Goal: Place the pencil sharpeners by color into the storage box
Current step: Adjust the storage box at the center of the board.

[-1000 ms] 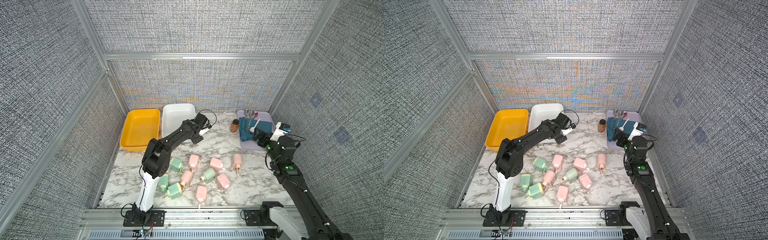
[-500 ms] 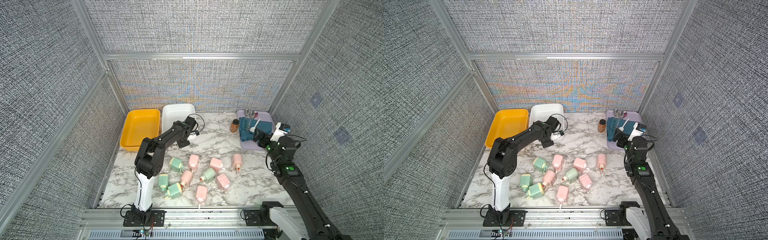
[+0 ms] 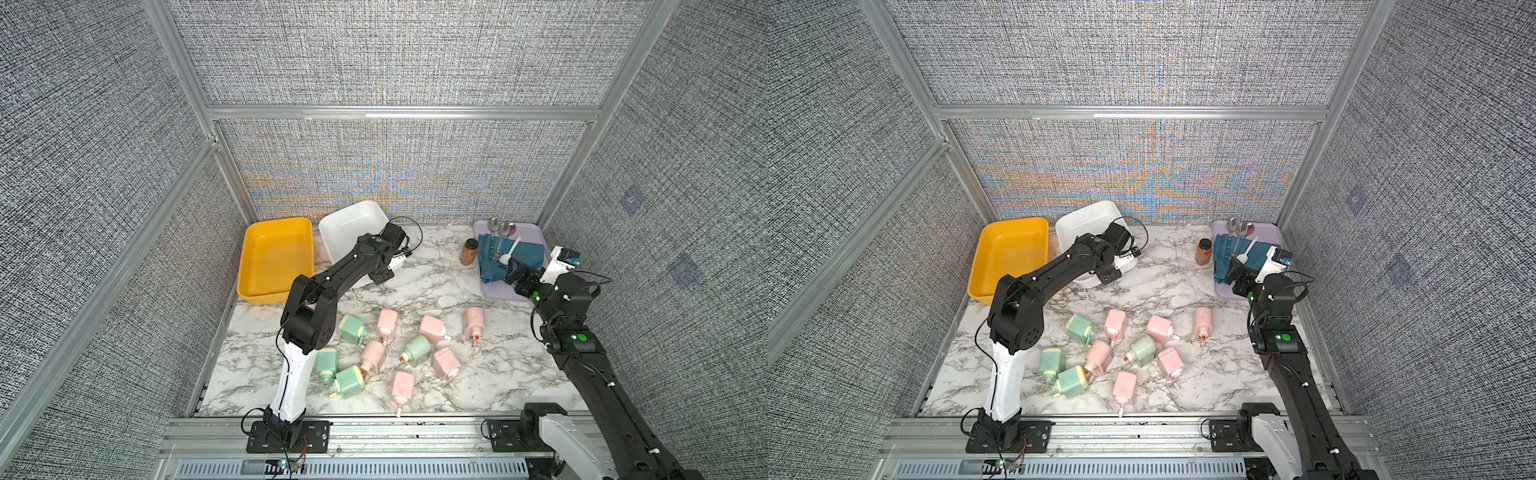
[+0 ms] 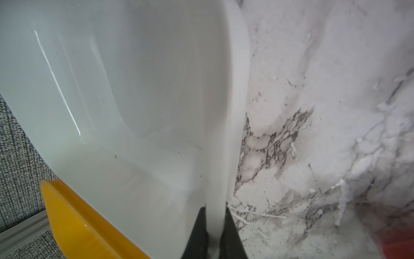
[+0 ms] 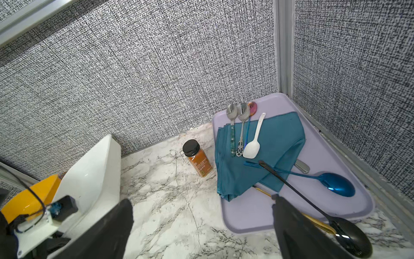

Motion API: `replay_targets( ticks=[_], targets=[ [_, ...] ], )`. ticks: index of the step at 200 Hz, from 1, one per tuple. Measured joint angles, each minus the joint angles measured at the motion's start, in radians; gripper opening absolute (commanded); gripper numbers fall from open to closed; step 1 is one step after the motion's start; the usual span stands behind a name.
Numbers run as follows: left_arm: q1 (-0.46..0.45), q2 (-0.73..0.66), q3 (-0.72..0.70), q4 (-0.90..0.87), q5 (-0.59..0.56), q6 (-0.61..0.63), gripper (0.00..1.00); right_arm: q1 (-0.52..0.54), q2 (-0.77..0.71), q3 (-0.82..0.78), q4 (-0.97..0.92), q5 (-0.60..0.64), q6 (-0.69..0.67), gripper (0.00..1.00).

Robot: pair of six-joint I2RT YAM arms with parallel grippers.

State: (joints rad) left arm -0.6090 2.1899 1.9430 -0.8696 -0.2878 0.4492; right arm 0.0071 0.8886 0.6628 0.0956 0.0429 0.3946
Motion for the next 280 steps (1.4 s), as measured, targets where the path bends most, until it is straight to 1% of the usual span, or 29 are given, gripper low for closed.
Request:
replay_targets(
  ticks=[12, 49, 63, 71, 81, 88, 109, 131, 156, 164, 174, 180, 193, 200, 226, 244, 260, 267, 269, 280],
  targets=[
    [-0.010, 0.013, 0.051, -0.012, 0.007, -0.077, 0.00, 0.000, 0.007, -0.005, 0.003, -0.004, 0.003, 0.99],
    [-0.066, 0.042, 0.178, -0.052, 0.089, -0.330, 0.00, 0.000, 0.050, -0.009, 0.015, -0.032, 0.027, 0.99],
    [-0.091, 0.056, 0.214, -0.061, 0.114, -0.414, 0.03, 0.000, 0.071, -0.009, 0.027, -0.051, 0.033, 0.99],
    [-0.106, 0.070, 0.238, -0.067, 0.119, -0.462, 0.04, 0.000, 0.082, -0.009, 0.032, -0.057, 0.043, 0.99],
    [-0.121, 0.097, 0.282, -0.081, 0.132, -0.525, 0.03, 0.000, 0.095, -0.009, 0.036, -0.071, 0.048, 0.99],
    [-0.130, 0.119, 0.315, -0.094, 0.133, -0.566, 0.00, 0.000, 0.103, -0.009, 0.039, -0.078, 0.054, 0.99],
    [-0.141, 0.195, 0.443, -0.149, 0.142, -0.701, 0.00, 0.000, 0.126, -0.009, 0.047, -0.105, 0.056, 0.99],
    [-0.143, 0.240, 0.510, -0.180, 0.164, -0.821, 0.00, 0.000, 0.148, -0.009, 0.052, -0.128, 0.055, 0.99],
    [-0.167, 0.266, 0.526, -0.187, 0.205, -0.935, 0.08, 0.001, 0.180, -0.004, 0.051, -0.137, 0.055, 0.99],
    [-0.177, 0.278, 0.540, -0.186, 0.216, -0.964, 0.14, 0.001, 0.190, 0.002, 0.052, -0.146, 0.055, 0.99],
    [-0.185, 0.296, 0.563, -0.183, 0.226, -0.991, 0.30, 0.001, 0.203, 0.011, 0.052, -0.156, 0.054, 0.99],
    [-0.188, 0.307, 0.579, -0.179, 0.239, -1.007, 0.37, 0.001, 0.208, 0.016, 0.052, -0.163, 0.055, 0.99],
    [-0.188, 0.326, 0.609, -0.163, 0.262, -1.038, 0.49, 0.001, 0.218, 0.020, 0.056, -0.182, 0.055, 0.99],
    [-0.187, 0.333, 0.621, -0.151, 0.263, -1.055, 0.53, 0.003, 0.221, 0.020, 0.057, -0.188, 0.055, 0.99],
    [-0.176, 0.334, 0.636, -0.103, 0.267, -1.051, 0.69, 0.006, 0.225, 0.020, 0.058, -0.213, 0.055, 0.99],
    [-0.161, 0.322, 0.623, -0.085, 0.286, -1.024, 0.76, 0.008, 0.224, 0.020, 0.057, -0.226, 0.056, 0.99],
    [-0.140, 0.272, 0.563, -0.071, 0.274, -0.988, 0.85, 0.010, 0.217, 0.018, 0.057, -0.228, 0.056, 0.99],
    [-0.132, 0.237, 0.521, -0.063, 0.256, -0.967, 0.97, 0.011, 0.212, 0.016, 0.056, -0.231, 0.056, 0.99],
    [-0.130, 0.228, 0.509, -0.061, 0.252, -0.962, 0.99, 0.011, 0.211, 0.016, 0.056, -0.231, 0.055, 0.99],
    [-0.121, 0.167, 0.435, -0.052, 0.208, -0.932, 0.99, 0.011, 0.203, 0.011, 0.055, -0.231, 0.055, 0.99]
  ],
)
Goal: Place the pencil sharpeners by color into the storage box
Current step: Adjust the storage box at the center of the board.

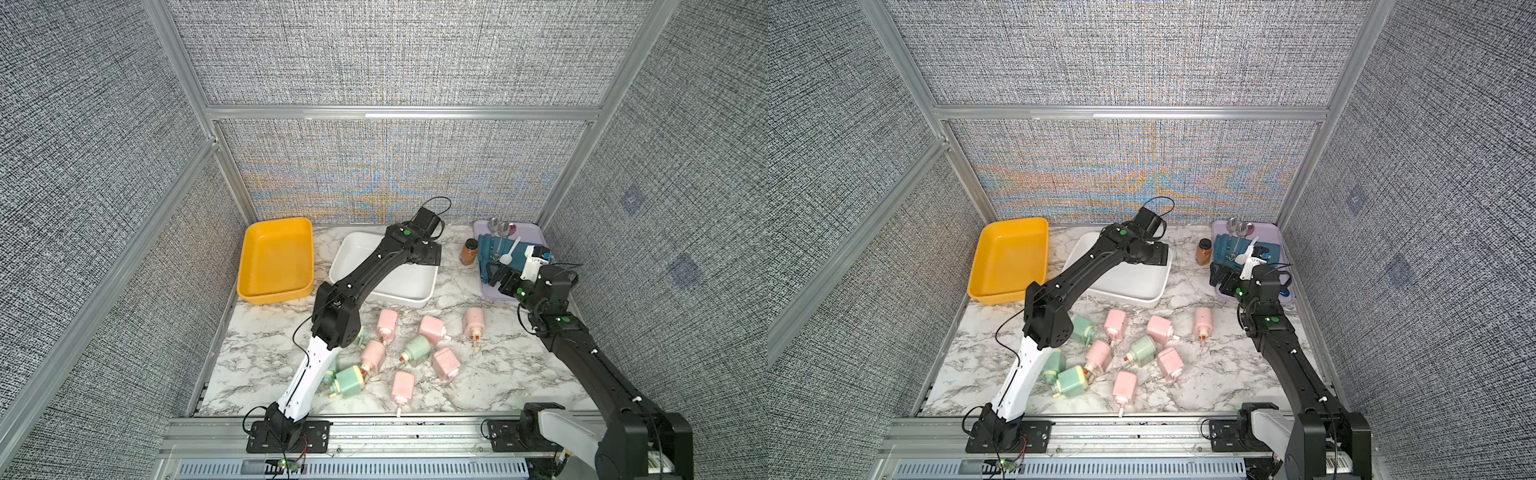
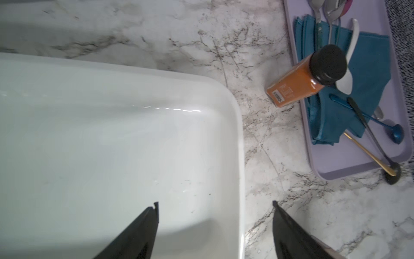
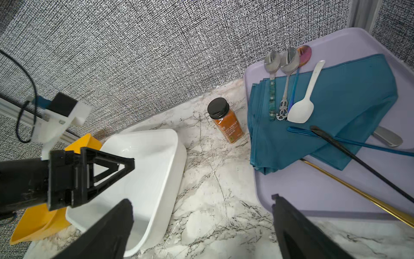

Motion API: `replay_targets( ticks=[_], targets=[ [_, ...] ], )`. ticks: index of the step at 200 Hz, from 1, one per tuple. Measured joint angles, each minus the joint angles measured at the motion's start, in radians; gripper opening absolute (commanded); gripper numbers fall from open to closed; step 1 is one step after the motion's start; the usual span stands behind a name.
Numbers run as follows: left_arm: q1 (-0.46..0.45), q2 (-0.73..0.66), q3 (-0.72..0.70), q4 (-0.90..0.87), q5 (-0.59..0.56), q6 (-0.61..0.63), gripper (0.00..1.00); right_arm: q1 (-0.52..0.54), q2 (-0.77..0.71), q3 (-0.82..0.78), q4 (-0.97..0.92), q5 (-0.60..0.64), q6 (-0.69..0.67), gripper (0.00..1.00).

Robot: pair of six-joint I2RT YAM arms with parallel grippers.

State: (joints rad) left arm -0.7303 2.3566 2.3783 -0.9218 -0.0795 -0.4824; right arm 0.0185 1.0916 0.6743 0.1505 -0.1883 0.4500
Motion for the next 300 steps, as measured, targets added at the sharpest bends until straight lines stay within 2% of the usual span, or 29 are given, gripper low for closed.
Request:
replay_targets(
  ticks=[34, 60, 76, 104, 147, 188, 203, 233, 262, 291, 300],
  targets=[
    [0.024, -0.179, -0.249, 0.045, -0.110, 0.149, 1.00, 0.009, -0.030, -0.041, 0.035, -0.033, 0.000, 0.99],
    [0.048, -0.249, -0.367, 0.059, -0.233, 0.281, 1.00, 0.036, -0.042, -0.055, 0.085, -0.084, -0.004, 0.99],
    [0.077, -0.284, -0.428, 0.067, -0.267, 0.337, 1.00, 0.071, -0.055, -0.062, 0.118, -0.100, -0.018, 0.99],
    [0.179, -0.339, -0.520, 0.100, -0.273, 0.364, 1.00, 0.143, -0.085, -0.075, 0.178, -0.089, -0.045, 0.99],
    [0.306, -0.357, -0.623, 0.167, -0.293, 0.369, 0.99, 0.185, -0.144, -0.113, 0.227, 0.032, -0.077, 0.99],
    [0.385, -0.311, -0.613, 0.195, -0.256, 0.404, 0.82, 0.187, -0.190, -0.138, 0.243, 0.107, -0.081, 0.99],
    [0.401, -0.283, -0.600, 0.194, -0.230, 0.413, 0.73, 0.188, -0.197, -0.139, 0.243, 0.127, -0.080, 0.99],
    [0.426, -0.217, -0.543, 0.195, -0.191, 0.432, 0.69, 0.188, -0.207, -0.139, 0.243, 0.147, -0.077, 0.99],
    [0.430, -0.145, -0.487, 0.198, -0.219, 0.457, 0.59, 0.188, -0.210, -0.139, 0.243, 0.157, -0.066, 0.99],
    [0.430, -0.085, -0.441, 0.197, -0.238, 0.472, 0.35, 0.188, -0.215, -0.139, 0.242, 0.166, -0.059, 0.99],
    [0.430, -0.079, -0.435, 0.197, -0.237, 0.475, 0.33, 0.188, -0.215, -0.139, 0.242, 0.172, -0.058, 0.99]
  ],
)
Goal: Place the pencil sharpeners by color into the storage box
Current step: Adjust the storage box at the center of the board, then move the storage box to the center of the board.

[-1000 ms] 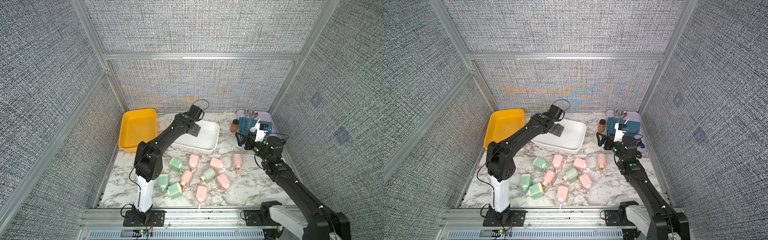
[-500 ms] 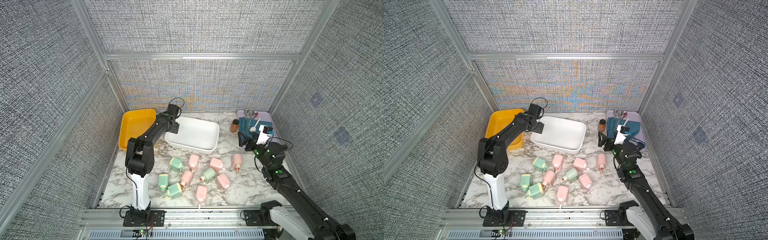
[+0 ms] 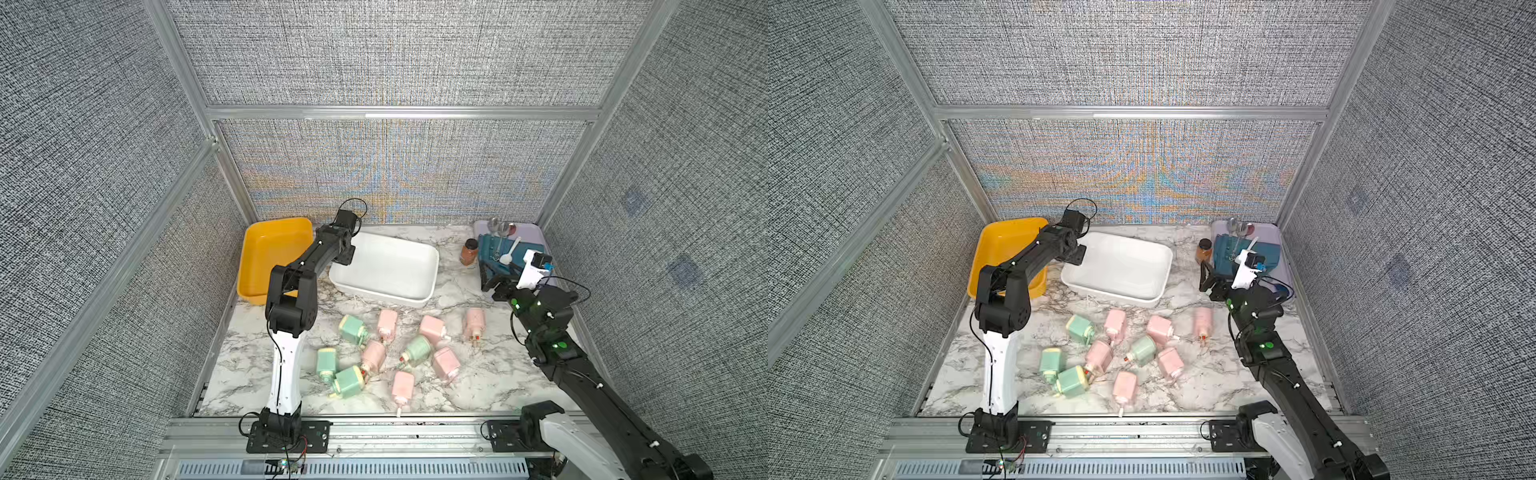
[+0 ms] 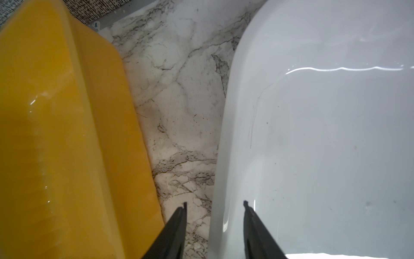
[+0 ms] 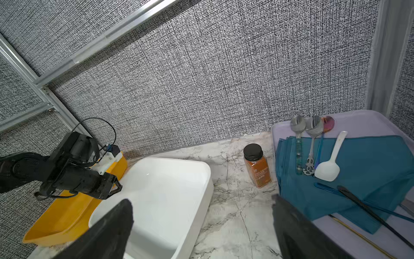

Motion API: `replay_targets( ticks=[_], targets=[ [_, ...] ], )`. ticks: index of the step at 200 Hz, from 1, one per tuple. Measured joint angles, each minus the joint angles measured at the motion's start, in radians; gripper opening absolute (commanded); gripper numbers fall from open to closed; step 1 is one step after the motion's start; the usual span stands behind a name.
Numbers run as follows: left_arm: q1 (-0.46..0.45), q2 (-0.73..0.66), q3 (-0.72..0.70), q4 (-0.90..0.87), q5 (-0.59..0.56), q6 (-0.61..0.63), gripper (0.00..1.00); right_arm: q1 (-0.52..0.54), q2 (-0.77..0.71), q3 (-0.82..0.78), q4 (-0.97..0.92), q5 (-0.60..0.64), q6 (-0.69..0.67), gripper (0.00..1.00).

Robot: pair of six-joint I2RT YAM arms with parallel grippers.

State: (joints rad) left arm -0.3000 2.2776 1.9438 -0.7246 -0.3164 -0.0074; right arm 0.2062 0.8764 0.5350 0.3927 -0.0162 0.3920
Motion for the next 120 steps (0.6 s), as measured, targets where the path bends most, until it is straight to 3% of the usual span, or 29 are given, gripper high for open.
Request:
replay_targets(
  ticks=[35, 120],
  targets=[
    [0.000, 0.003, 0.006, 0.006, 0.002, -0.015, 0.23, 0.000, 0.000, 0.000, 0.000, 0.008, 0.008, 0.99],
    [0.000, -0.030, -0.054, 0.024, 0.028, -0.030, 0.11, 0.000, 0.008, 0.015, -0.018, 0.007, 0.014, 0.99]
  ],
)
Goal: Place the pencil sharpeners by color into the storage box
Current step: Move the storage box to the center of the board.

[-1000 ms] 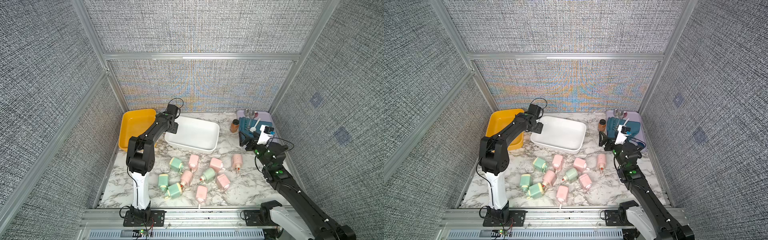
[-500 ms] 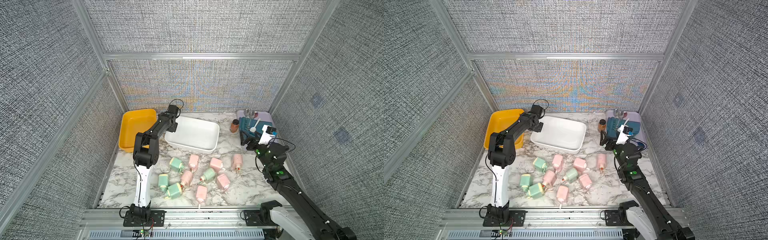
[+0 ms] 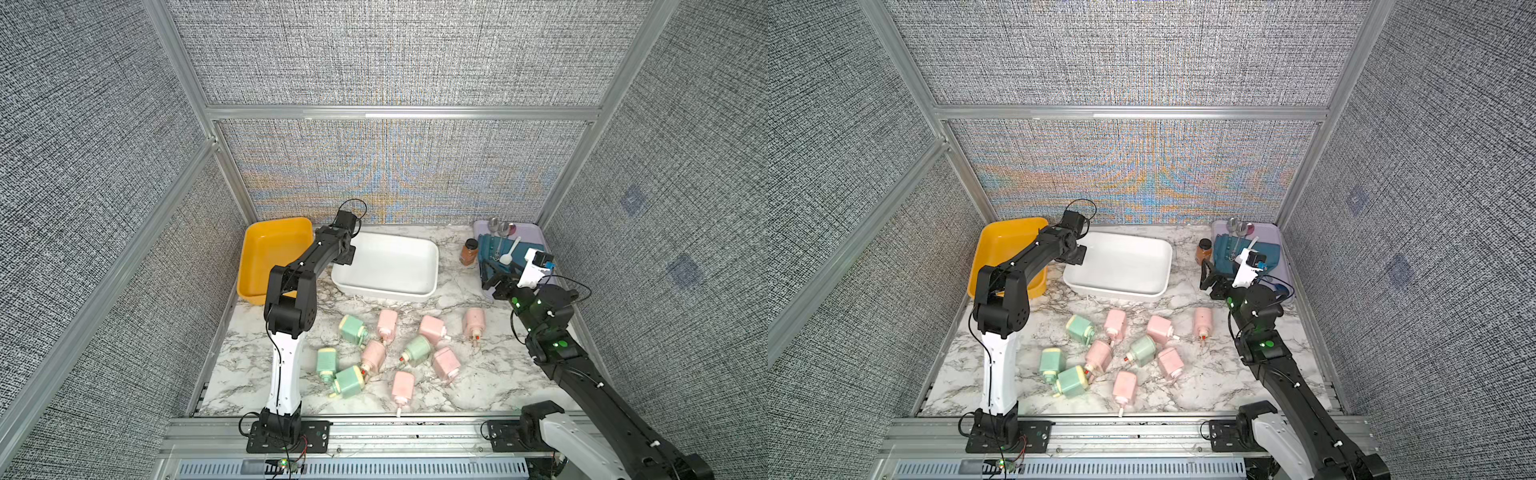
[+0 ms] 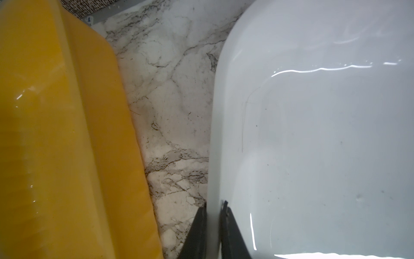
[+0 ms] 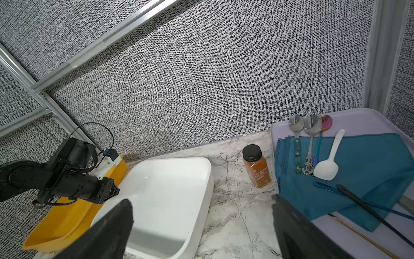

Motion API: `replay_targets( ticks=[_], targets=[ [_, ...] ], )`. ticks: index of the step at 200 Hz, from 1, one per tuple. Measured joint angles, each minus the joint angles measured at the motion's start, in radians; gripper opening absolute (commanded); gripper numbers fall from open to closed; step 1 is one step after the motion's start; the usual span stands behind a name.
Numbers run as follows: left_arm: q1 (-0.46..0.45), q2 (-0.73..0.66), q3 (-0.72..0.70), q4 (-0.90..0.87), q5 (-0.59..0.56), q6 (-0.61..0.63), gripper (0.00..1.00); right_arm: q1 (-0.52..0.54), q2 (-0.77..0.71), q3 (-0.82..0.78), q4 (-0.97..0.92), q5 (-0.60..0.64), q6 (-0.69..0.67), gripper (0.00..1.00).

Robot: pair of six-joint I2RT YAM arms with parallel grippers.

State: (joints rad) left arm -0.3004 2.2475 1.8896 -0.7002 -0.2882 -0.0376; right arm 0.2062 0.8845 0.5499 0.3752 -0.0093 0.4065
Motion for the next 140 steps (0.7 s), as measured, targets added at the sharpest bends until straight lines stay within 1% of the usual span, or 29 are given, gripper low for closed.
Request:
replay_targets(
  ticks=[15, 23, 58, 106, 140],
  targets=[
    [0.000, -0.005, -0.010, 0.008, 0.001, 0.000, 0.06, 0.000, 0.003, 0.000, -0.007, 0.000, 0.000, 0.99],
    [0.000, -0.007, -0.013, 0.010, 0.001, 0.000, 0.00, 0.000, 0.005, 0.001, -0.007, 0.000, 0.000, 0.99],
    [0.000, -0.023, -0.029, -0.002, 0.021, -0.024, 0.00, 0.000, 0.008, 0.007, -0.013, 0.000, 0.001, 0.99],
    [-0.017, -0.043, -0.044, -0.036, 0.082, -0.148, 0.00, 0.000, 0.045, 0.027, -0.039, 0.010, 0.019, 0.99],
    [-0.055, -0.029, 0.013, -0.094, 0.114, -0.206, 0.00, 0.000, 0.085, 0.060, -0.070, 0.037, 0.044, 0.99]
  ],
)
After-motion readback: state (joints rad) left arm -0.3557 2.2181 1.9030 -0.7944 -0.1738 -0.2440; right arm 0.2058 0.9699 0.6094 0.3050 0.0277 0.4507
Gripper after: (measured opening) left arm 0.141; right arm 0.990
